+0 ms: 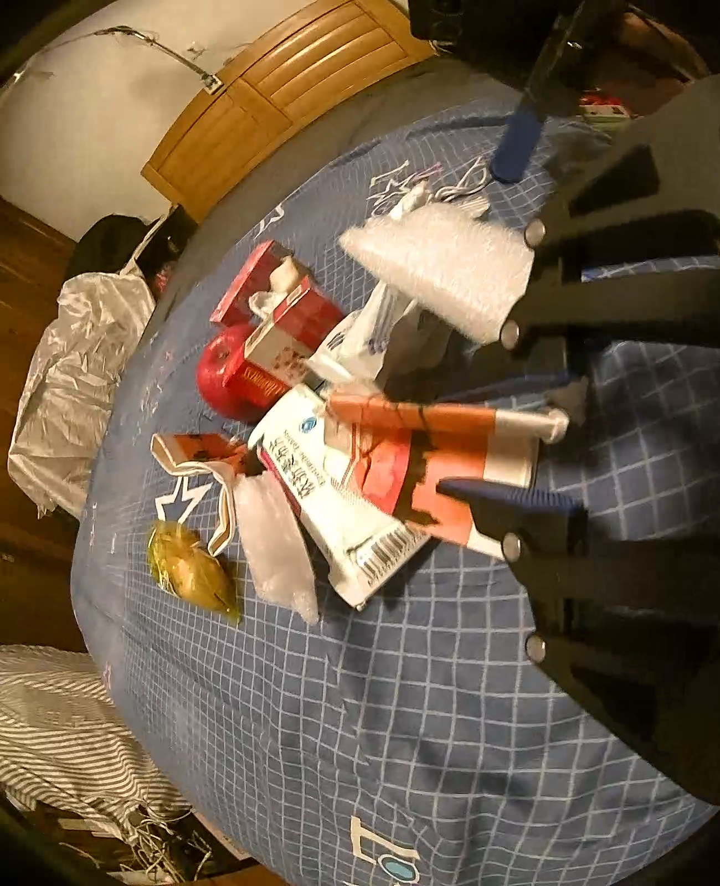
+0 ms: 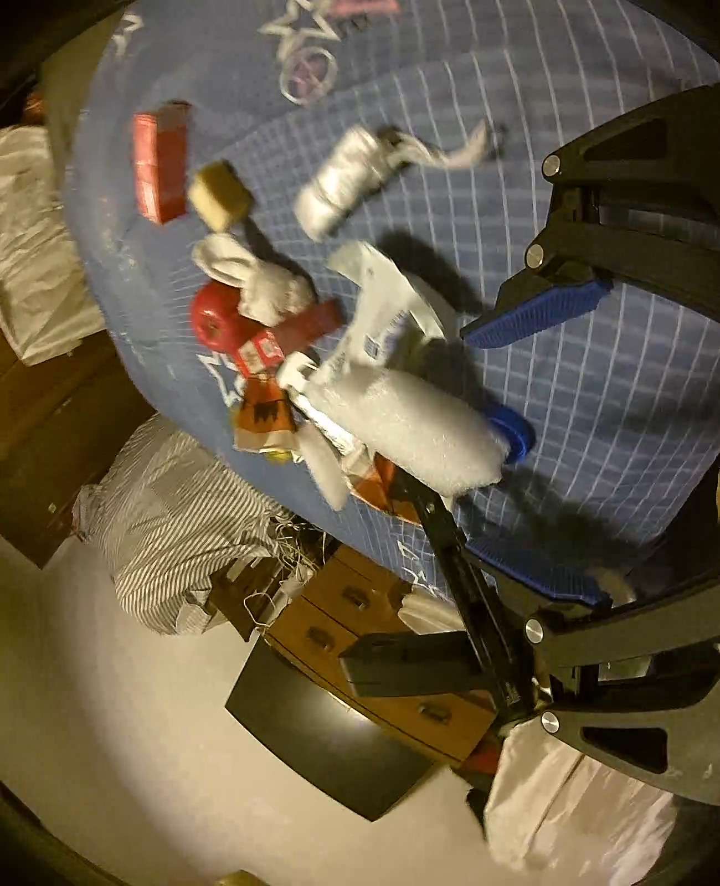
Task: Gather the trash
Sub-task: 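Grasp the orange paper cup with left tool while right tool grasps white foam sleeve, then lift the cup and foam sleeve and carry both toward the white bucket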
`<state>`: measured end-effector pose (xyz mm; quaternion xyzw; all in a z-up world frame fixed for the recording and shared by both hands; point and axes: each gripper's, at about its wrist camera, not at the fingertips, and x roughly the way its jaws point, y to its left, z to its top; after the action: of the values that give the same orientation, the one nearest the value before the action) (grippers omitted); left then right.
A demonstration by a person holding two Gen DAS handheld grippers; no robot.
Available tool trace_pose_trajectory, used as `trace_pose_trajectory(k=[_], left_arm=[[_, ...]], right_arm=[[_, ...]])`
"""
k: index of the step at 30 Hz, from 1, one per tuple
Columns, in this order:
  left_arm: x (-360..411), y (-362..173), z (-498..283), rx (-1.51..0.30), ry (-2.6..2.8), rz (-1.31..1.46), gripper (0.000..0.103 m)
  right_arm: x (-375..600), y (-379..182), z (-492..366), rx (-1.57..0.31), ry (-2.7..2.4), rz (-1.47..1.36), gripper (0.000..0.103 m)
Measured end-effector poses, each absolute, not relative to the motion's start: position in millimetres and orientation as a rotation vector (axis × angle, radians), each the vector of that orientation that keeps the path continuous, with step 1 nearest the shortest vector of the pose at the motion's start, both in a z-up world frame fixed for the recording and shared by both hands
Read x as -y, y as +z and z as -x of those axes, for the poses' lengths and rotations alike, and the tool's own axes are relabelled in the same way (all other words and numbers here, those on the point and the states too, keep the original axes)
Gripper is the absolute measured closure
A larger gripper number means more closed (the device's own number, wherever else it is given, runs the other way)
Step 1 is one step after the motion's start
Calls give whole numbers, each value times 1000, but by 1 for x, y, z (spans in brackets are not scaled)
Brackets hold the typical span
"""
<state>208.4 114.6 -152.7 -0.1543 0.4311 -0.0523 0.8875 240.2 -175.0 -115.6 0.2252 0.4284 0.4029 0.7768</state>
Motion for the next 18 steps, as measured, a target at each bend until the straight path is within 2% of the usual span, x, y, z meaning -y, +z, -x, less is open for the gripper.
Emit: trace_pose_trajectory(k=[4,6,7,8,12,14,15,17,18], left_arm=[[-120,-152,-208,-891,-93,313,92],[-120,-150,-202,-894,-92,296,95],[-121,-150,-198,-901,-95,290,96],[-122,-148,-194,-909,-100,285,96],[-133,-139,-167,-938,-161,264,96],[-140,-137,-155,-960,-213,284,96],[-143,-136,-148,-963,-228,274,95],[-149,-136,-139,-968,-235,269,87],[-154,-138,-136,-964,-216,270,68]], right_arm=[[155,-123,-253,-952,853,-527,33],[145,-132,-259,-976,836,-518,38],[135,-134,-262,-983,832,-491,47],[131,-135,-263,-988,829,-471,64],[124,-113,-256,-948,877,-367,73],[130,-98,-251,-937,894,-278,91],[137,-93,-251,-953,911,-239,93],[152,-90,-253,-982,903,-184,93],[161,-91,-257,-1008,877,-152,93]])
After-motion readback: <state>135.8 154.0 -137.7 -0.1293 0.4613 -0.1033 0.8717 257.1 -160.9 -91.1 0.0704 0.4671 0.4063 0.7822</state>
